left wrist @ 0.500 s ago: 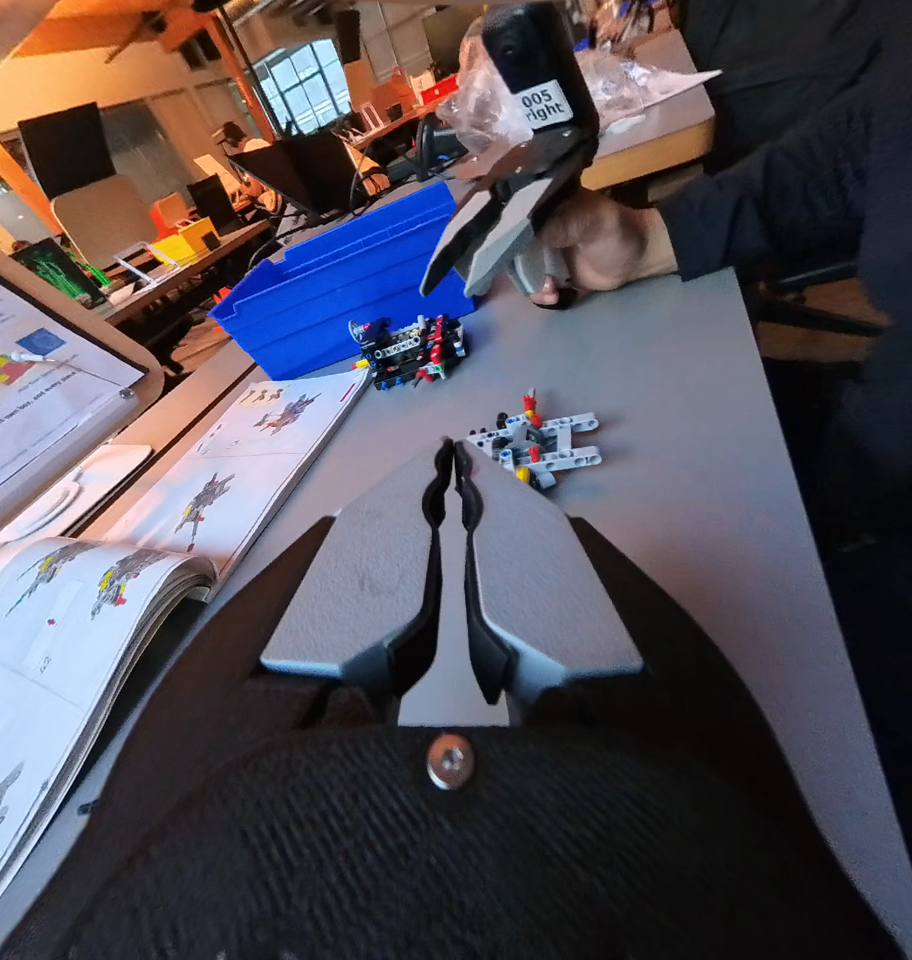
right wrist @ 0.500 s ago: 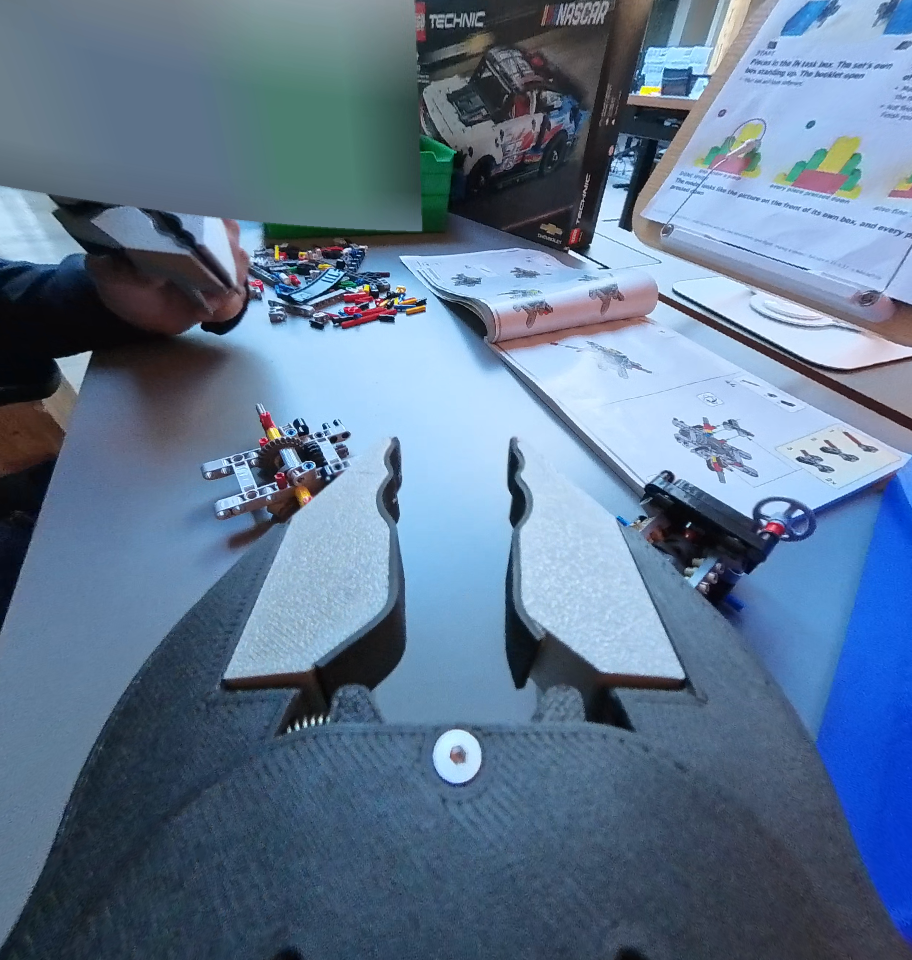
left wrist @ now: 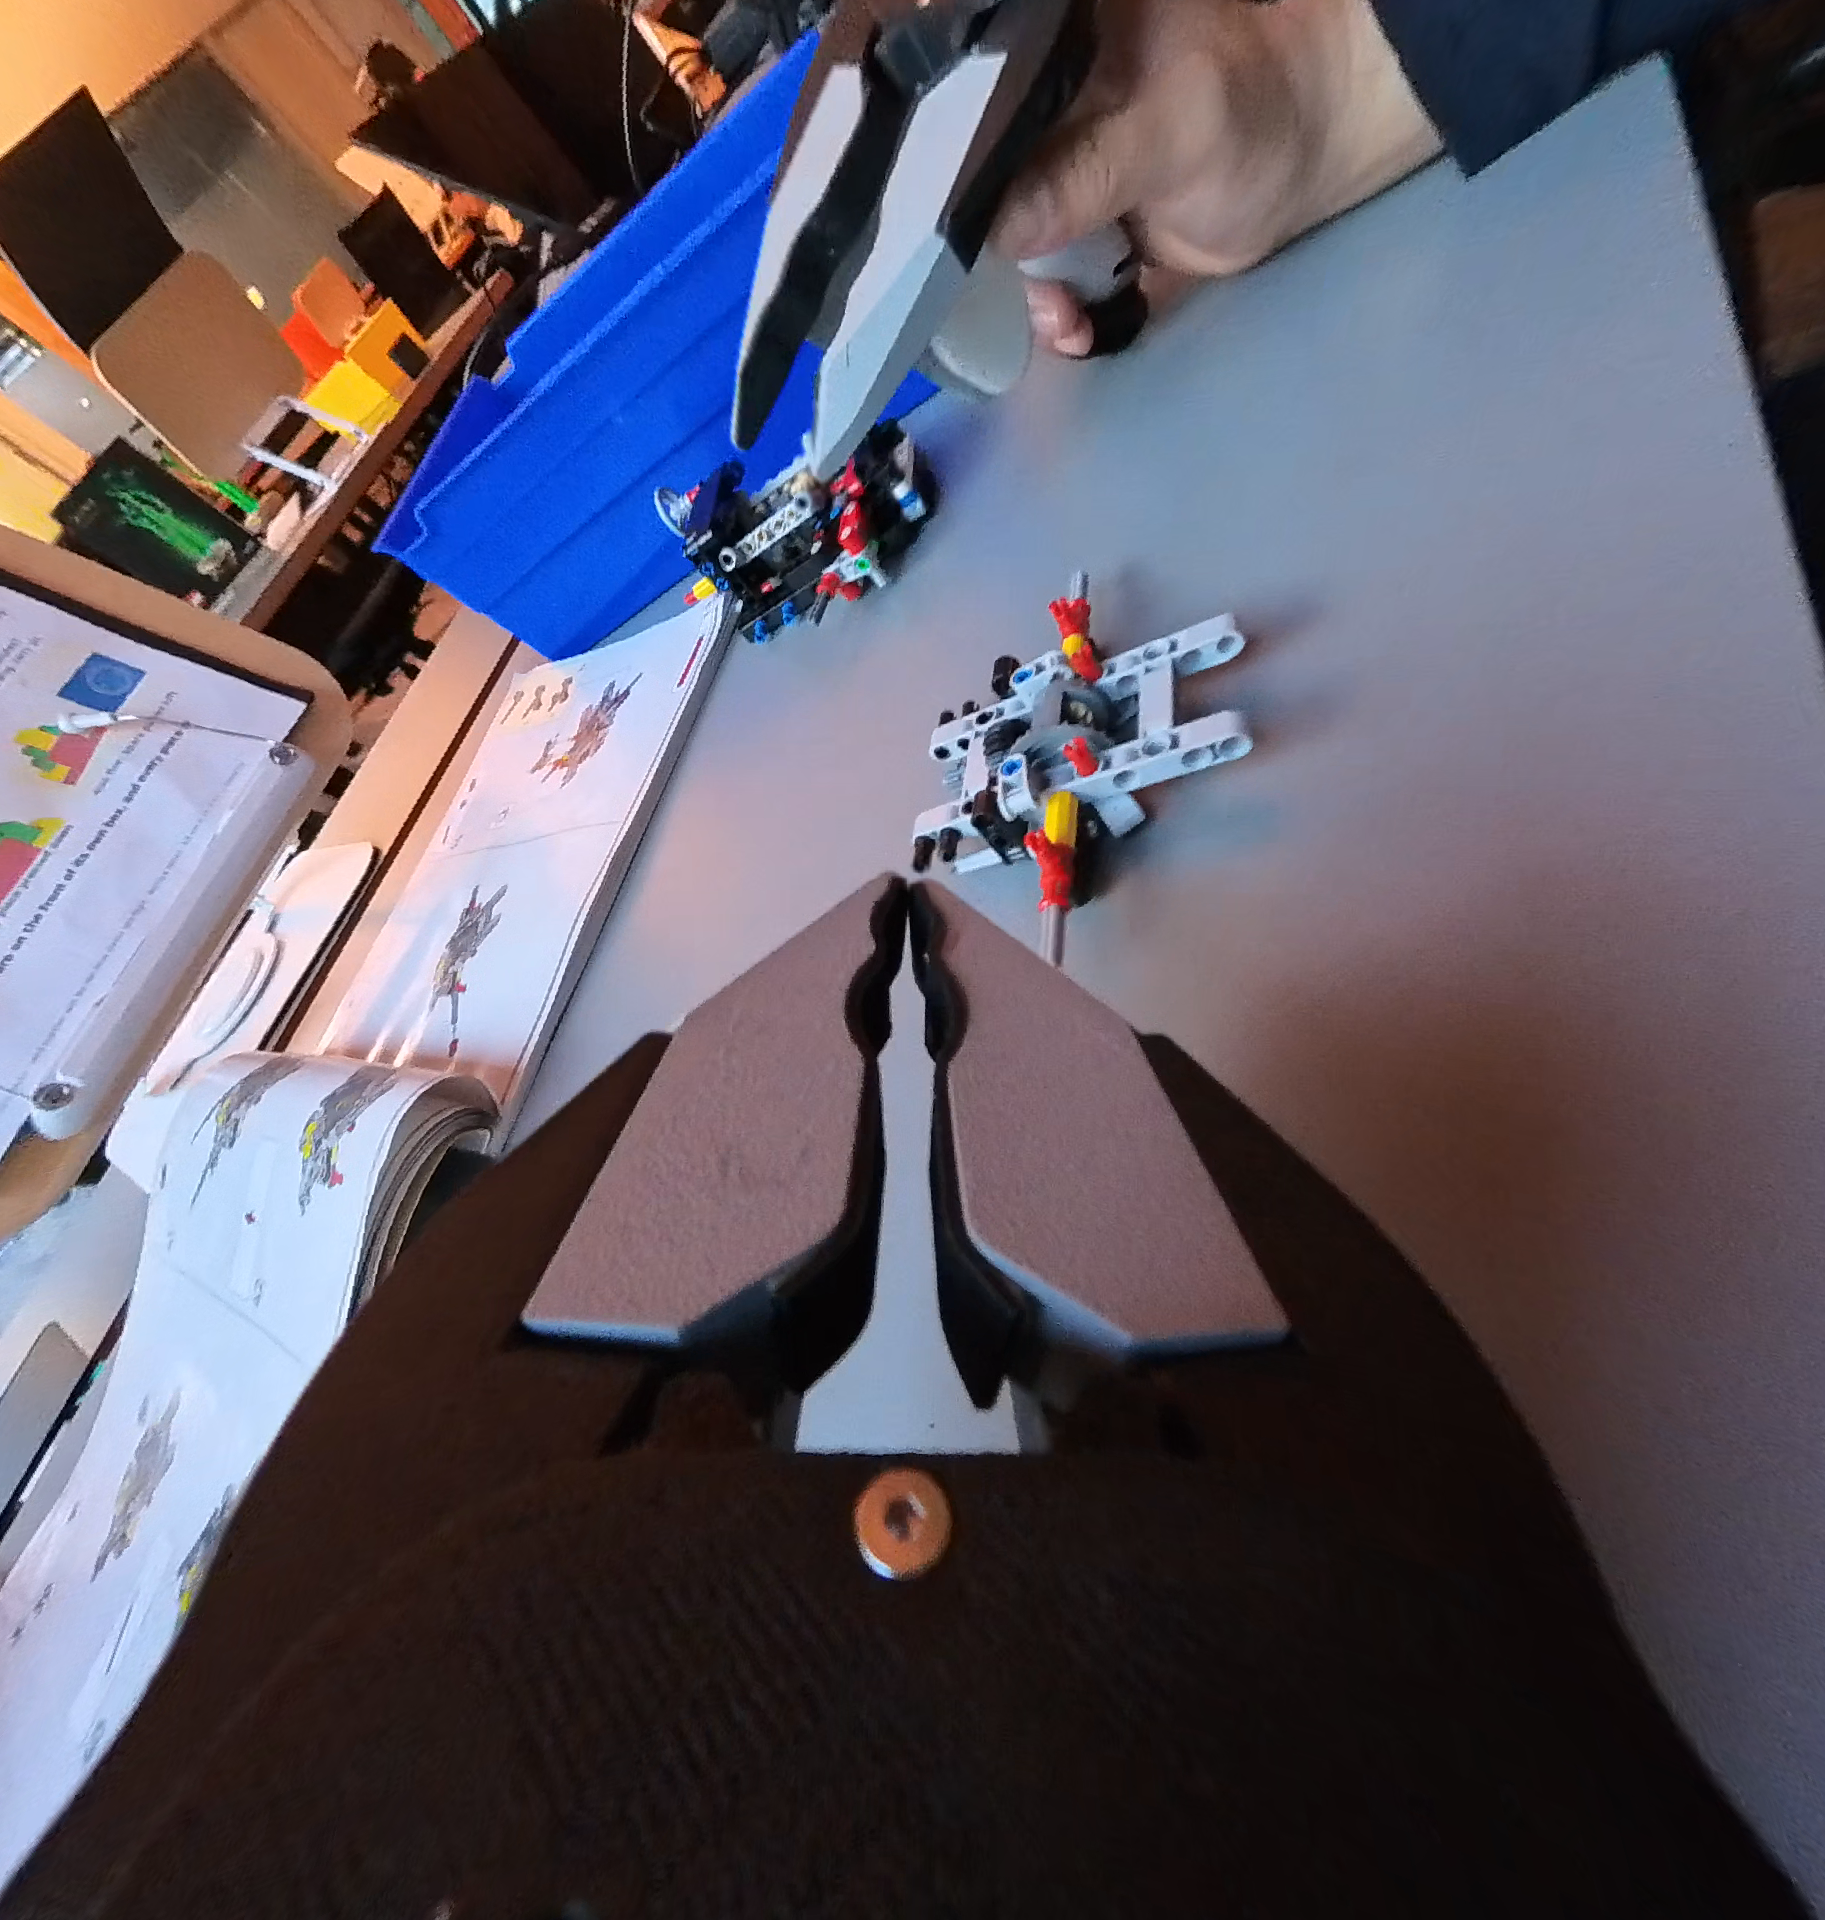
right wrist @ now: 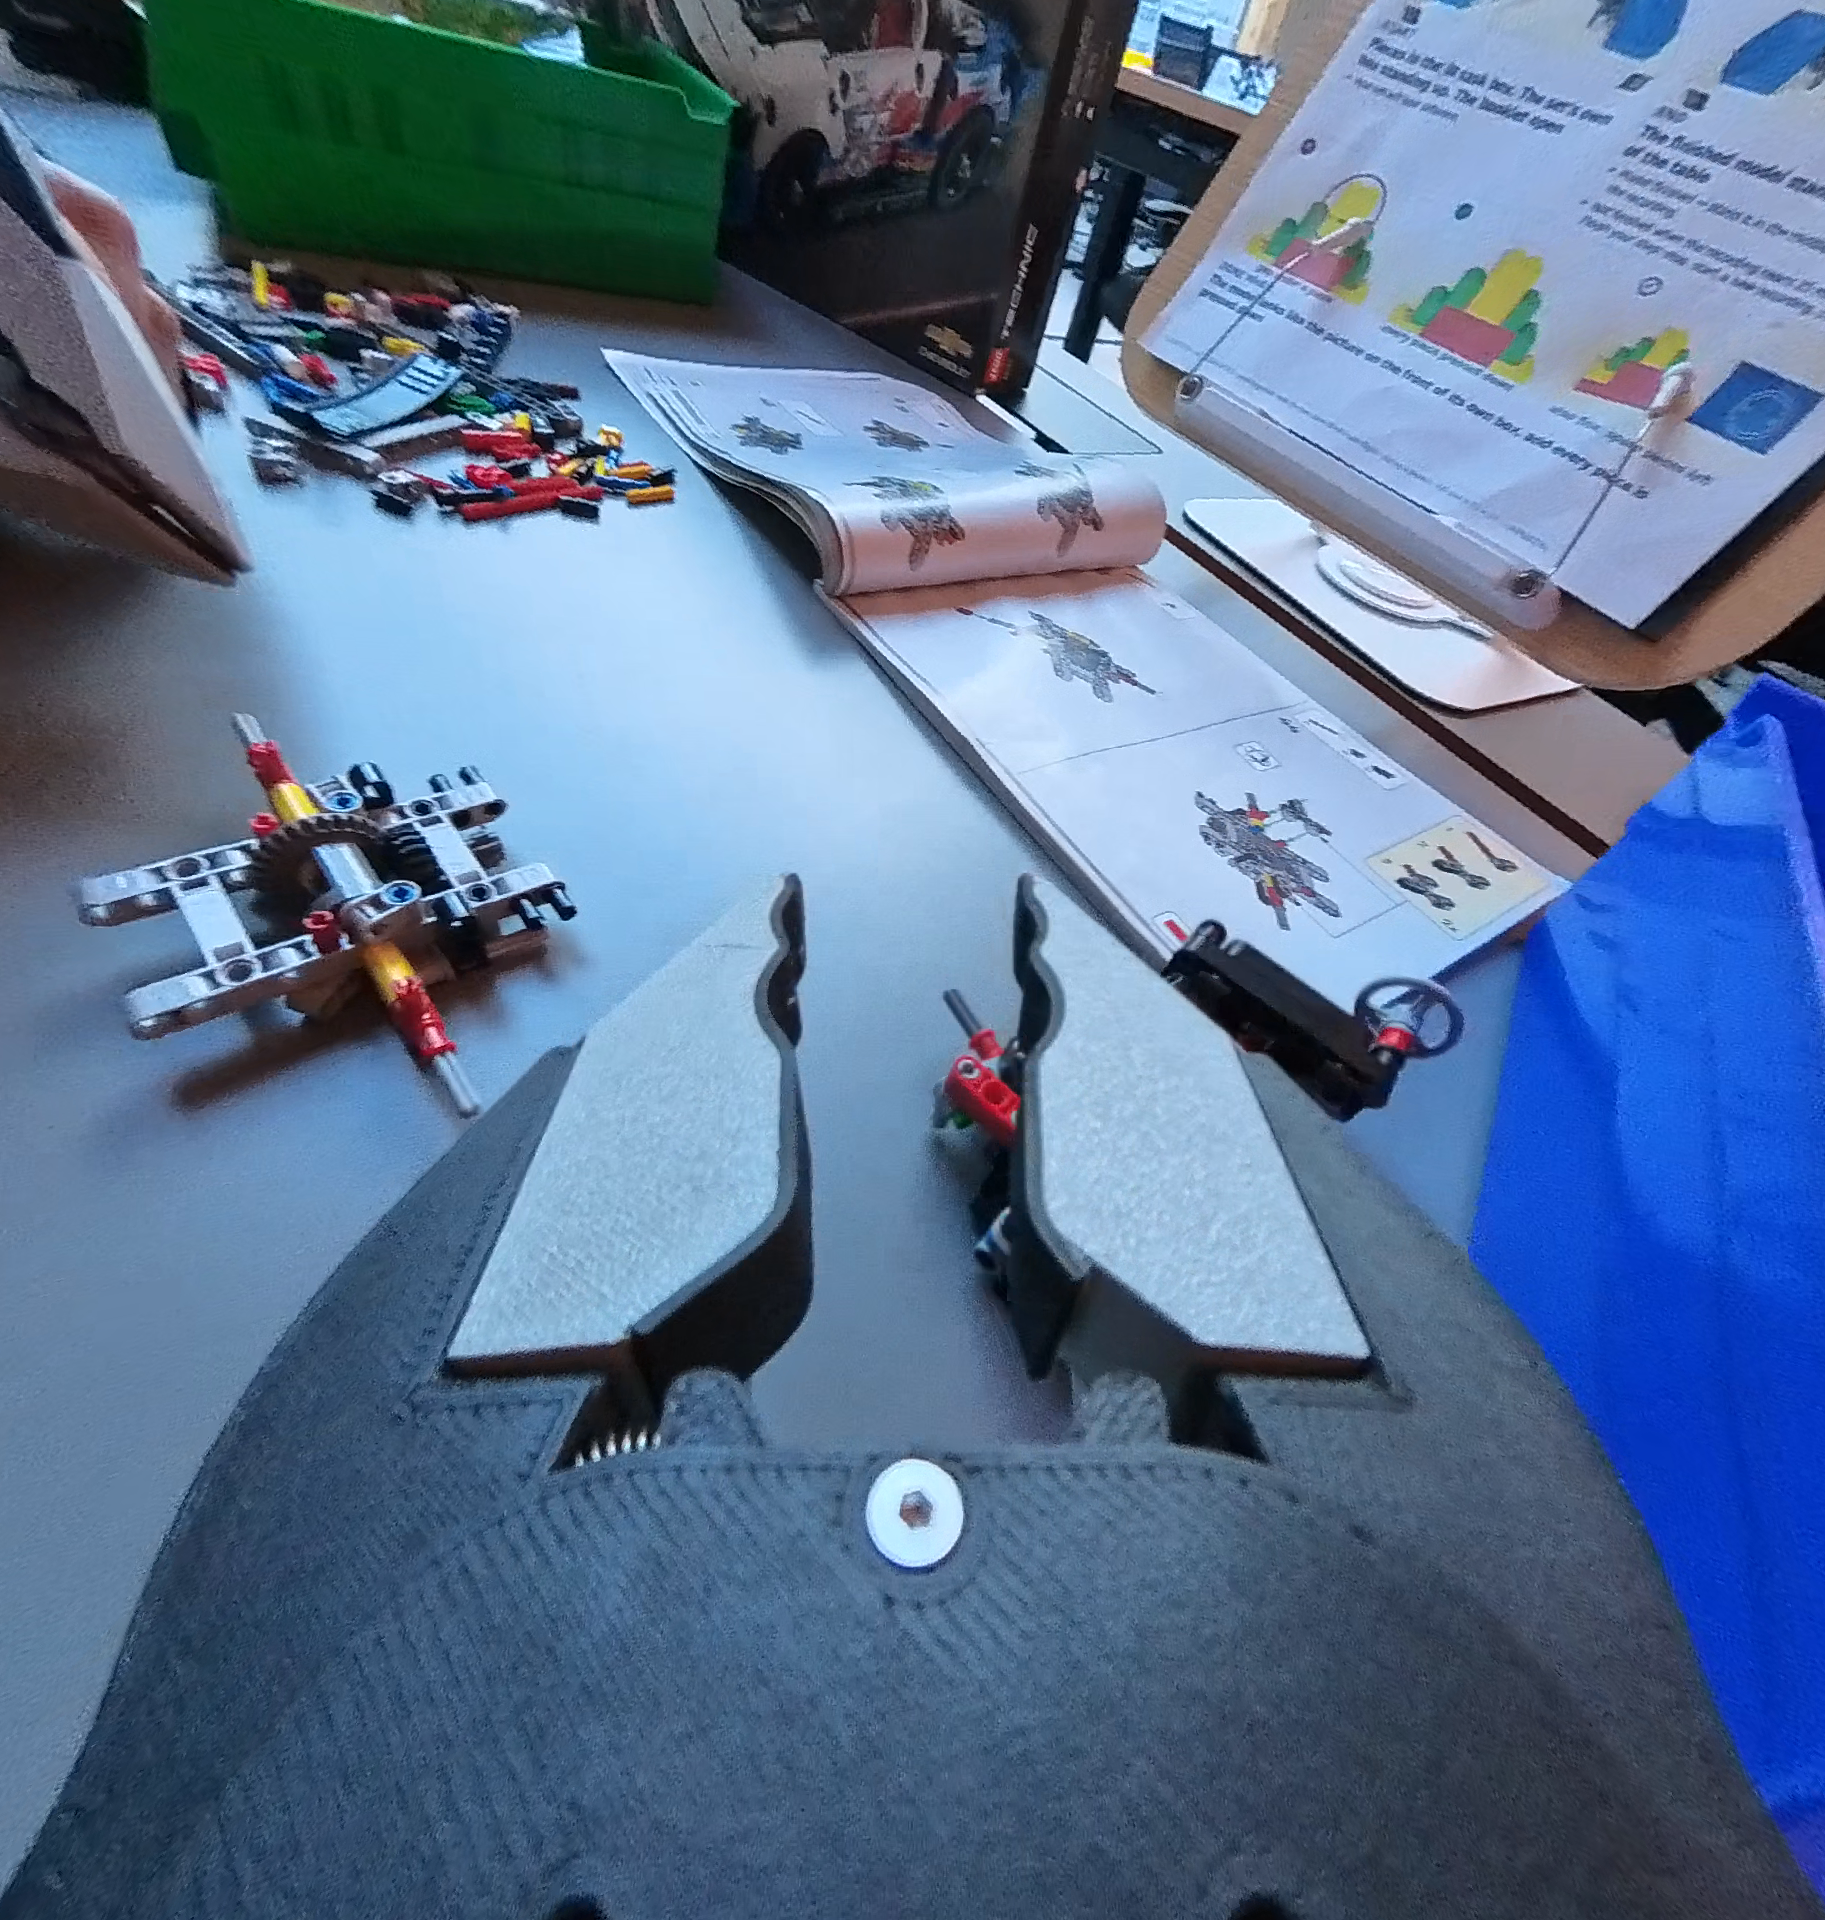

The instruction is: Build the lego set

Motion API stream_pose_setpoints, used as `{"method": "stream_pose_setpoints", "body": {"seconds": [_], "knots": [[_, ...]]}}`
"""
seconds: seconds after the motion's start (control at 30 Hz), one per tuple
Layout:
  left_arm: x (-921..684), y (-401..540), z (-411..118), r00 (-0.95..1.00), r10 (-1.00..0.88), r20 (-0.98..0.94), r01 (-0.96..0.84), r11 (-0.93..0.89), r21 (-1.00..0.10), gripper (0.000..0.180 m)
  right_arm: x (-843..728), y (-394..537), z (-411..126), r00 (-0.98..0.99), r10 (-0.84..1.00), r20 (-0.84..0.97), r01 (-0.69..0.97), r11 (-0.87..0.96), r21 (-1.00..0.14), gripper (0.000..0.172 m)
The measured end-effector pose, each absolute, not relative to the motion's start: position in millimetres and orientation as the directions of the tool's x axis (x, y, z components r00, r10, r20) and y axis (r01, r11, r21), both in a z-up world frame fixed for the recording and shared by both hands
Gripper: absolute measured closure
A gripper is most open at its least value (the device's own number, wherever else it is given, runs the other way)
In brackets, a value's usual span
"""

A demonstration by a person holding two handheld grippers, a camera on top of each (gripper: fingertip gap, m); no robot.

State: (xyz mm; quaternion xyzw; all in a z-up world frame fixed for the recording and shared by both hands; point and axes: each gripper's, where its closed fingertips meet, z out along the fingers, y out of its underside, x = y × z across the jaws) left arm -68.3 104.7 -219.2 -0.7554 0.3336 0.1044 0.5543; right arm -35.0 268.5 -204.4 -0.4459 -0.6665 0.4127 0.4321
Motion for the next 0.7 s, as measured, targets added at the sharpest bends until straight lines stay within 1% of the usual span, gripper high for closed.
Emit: {"method": "stream_pose_setpoints", "body": {"seconds": [0.3,0.43,0.47,0.5,0.57,0.67,0.7], "knots": [[-93.0,109.4,-222.6,0.801,-0.319,-0.507,-0.585,-0.232,-0.777,0.18,-48.4,253.0,-209.2,-0.233,0.909,0.346,0.24,0.398,-0.885,0.136],[-104.2,112.6,-221.4,0.825,-0.267,-0.498,-0.559,-0.258,-0.788,0.18,-49.0,247.8,-210.9,-0.25,0.9,0.357,0.24,0.415,-0.877,0.137],[-116.4,113.3,-216.1,0.847,-0.2,-0.493,-0.531,-0.273,-0.802,0.18,-48.8,248.0,-210.2,-0.248,0.9,0.357,0.237,0.414,-0.879,0.138],[-135.7,112.1,-208.4,0.87,-0.092,-0.484,-0.488,-0.299,-0.82,0.18,-48.6,248.7,-209.2,-0.245,0.903,0.354,0.234,0.409,-0.882,0.139],[-181.8,94.7,-190.7,0.892,0.172,-0.419,-0.345,-0.34,-0.875,0.18,-47.8,250.2,-206.5,-0.242,0.91,0.338,0.224,0.391,-0.893,0.14],[-227.5,48.5,-169.5,0.894,0.32,-0.313,-0.194,-0.353,-0.915,0.18,-46.1,253.8,-200.7,-0.235,0.928,0.289,0.204,0.338,-0.919,0.143],[-242.9,36.1,-164.8,0.898,0.352,-0.264,-0.126,-0.368,-0.921,0.175,-45.5,255.0,-198.5,-0.234,0.934,0.268,0.195,0.316,-0.928,0.144]]}}
